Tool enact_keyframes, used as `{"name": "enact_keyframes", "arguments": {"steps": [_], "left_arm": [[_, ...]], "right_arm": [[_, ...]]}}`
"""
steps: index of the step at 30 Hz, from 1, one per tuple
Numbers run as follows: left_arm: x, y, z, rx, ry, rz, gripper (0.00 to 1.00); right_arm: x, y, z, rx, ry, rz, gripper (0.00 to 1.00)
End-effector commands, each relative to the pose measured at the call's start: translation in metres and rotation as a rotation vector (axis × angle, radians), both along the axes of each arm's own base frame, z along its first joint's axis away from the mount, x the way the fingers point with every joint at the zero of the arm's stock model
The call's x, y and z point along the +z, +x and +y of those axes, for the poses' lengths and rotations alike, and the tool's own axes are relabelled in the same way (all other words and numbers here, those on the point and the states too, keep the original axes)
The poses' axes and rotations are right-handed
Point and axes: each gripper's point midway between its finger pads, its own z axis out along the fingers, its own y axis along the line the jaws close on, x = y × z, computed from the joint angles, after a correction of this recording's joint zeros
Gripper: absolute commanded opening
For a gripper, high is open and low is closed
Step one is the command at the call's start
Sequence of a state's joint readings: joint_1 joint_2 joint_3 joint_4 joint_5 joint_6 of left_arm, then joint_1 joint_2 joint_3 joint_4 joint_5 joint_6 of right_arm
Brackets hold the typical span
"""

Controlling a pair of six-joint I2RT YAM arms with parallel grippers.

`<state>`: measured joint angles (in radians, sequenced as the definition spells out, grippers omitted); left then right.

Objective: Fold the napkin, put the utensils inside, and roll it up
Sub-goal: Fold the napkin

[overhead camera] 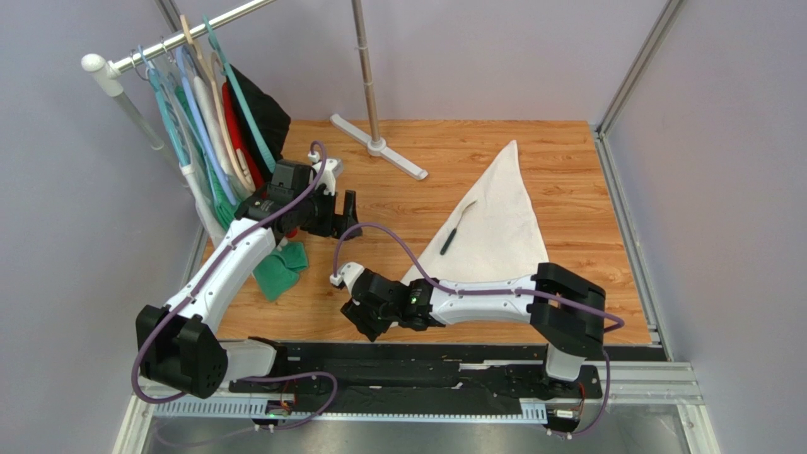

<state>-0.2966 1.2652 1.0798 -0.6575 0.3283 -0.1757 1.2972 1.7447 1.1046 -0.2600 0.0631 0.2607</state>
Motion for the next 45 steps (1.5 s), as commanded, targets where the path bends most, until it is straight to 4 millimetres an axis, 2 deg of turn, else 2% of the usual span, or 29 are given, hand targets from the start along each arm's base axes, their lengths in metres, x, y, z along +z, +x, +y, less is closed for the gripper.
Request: {"name": "enact_keyframes", "arguments": {"steps": [1, 12, 18, 24, 29, 34, 38, 43, 45], "left_arm": [[0.003, -0.001, -0.001, -0.019, -0.007, -0.012, 0.95], [0.004, -0.001, -0.001, -0.022, -0.01, -0.017, 0.95], [0.003, -0.001, -0.001, -0.023, -0.01, -0.013, 0.95], [0.002, -0.001, -0.002, -0.027, -0.015, -0.007, 0.95], [0.002, -0.001, -0.004, -0.031, -0.018, -0.003, 0.95], [0.002, -0.002, -0.004, -0.033, -0.021, -0.002, 0.94], [0.001, -0.002, -0.005, -0.039, -0.026, 0.005, 0.94], [0.001, -0.002, -0.006, -0.04, -0.026, 0.006, 0.94], [0.0, -0.002, -0.005, -0.038, -0.023, 0.007, 0.95]], "right_arm": [[-0.011, 0.01, 0.004, -0.011, -0.024, -0.032, 0.52], [-0.03, 0.006, -0.017, -0.029, -0.083, -0.021, 0.51], [-0.042, 0.005, -0.02, -0.036, -0.097, -0.012, 0.5], [-0.041, 0.007, -0.021, -0.052, -0.117, -0.035, 0.5], [-0.051, 0.004, -0.022, -0.071, -0.176, -0.063, 0.47], [-0.061, 0.0, -0.028, -0.104, -0.205, -0.061, 0.29], [-0.06, -0.001, -0.03, -0.121, -0.203, -0.073, 0.22], [-0.054, -0.008, -0.019, -0.097, -0.162, -0.052, 0.02], [-0.05, -0.01, -0.013, -0.09, -0.135, -0.041, 0.0]]}}
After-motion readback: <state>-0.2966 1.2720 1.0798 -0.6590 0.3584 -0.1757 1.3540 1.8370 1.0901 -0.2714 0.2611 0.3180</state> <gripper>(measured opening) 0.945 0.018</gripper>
